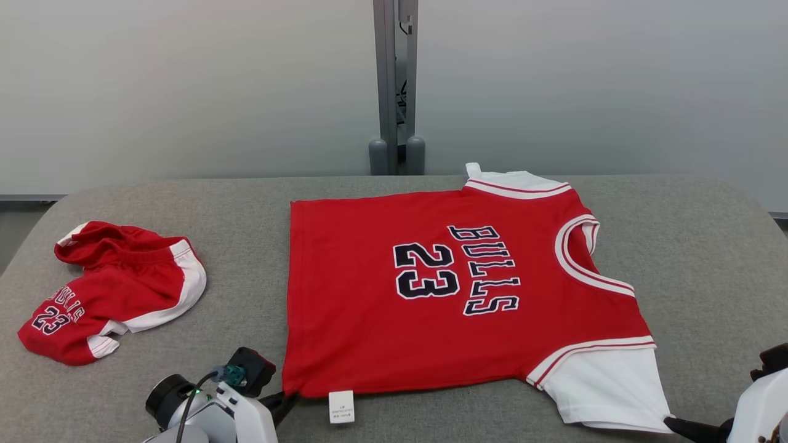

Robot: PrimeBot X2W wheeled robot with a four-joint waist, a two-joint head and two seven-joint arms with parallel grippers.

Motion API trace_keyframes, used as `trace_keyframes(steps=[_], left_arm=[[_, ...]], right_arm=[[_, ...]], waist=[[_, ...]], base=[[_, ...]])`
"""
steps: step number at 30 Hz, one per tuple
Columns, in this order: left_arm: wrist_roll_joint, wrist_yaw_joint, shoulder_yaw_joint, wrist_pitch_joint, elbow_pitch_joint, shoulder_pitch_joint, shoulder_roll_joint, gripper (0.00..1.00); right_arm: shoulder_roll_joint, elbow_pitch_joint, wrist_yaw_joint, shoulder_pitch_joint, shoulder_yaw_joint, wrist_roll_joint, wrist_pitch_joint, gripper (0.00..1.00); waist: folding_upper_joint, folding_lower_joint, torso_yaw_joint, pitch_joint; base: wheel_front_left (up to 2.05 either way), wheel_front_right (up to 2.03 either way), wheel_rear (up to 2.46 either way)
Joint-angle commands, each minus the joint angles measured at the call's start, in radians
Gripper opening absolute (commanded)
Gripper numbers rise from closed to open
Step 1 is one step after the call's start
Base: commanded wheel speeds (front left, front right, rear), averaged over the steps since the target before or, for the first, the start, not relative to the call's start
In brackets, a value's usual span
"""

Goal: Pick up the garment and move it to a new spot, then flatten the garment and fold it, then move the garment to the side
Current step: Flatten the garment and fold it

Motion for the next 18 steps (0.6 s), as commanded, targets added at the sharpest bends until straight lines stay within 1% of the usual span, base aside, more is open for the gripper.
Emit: trace_keyframes(steps=[1,2,6,10,15,18], left_arm=[[-0.048,0.000,-0.016,0.027,-0.050,0.009,0.039,0.00],[-0.086,0.000,-0.032,0.064,-0.099,0.006,0.077,0.00],[-0.113,0.000,-0.052,0.118,-0.173,0.003,0.138,0.00],[-0.130,0.000,-0.060,0.165,-0.242,0.016,0.183,0.00],[-0.109,0.000,-0.064,0.230,-0.332,0.033,0.237,0.00],[-0.130,0.000,-0.063,0.274,-0.374,0.041,0.266,0.00]], right_arm=[[-0.009,-0.006,0.000,0.020,-0.010,0.009,0.021,0.00],[-0.007,-0.018,0.000,0.031,-0.018,0.008,0.038,0.00],[-0.004,-0.035,0.000,0.050,-0.034,0.001,0.067,0.00],[-0.002,-0.056,0.000,0.062,-0.053,-0.006,0.098,0.00],[0.002,-0.070,0.000,0.084,-0.081,-0.007,0.146,0.00],[0.007,-0.093,0.000,0.100,-0.092,-0.004,0.183,0.00]], waist=[[-0.0001,0.0001,-0.001,-0.002],[-0.0001,0.0001,-0.002,-0.003],[-0.0001,0.0001,-0.005,-0.004],[-0.0001,0.0001,-0.009,-0.003],[-0.0001,0.0001,-0.010,-0.001],[-0.0001,0.0001,-0.010,0.000]], base=[[0.00,0.00,0.00],[0.00,0.00,0.00],[0.00,0.00,0.00],[0.00,0.00,0.00],[0.00,0.00,0.00],[0.00,0.00,0.00]])
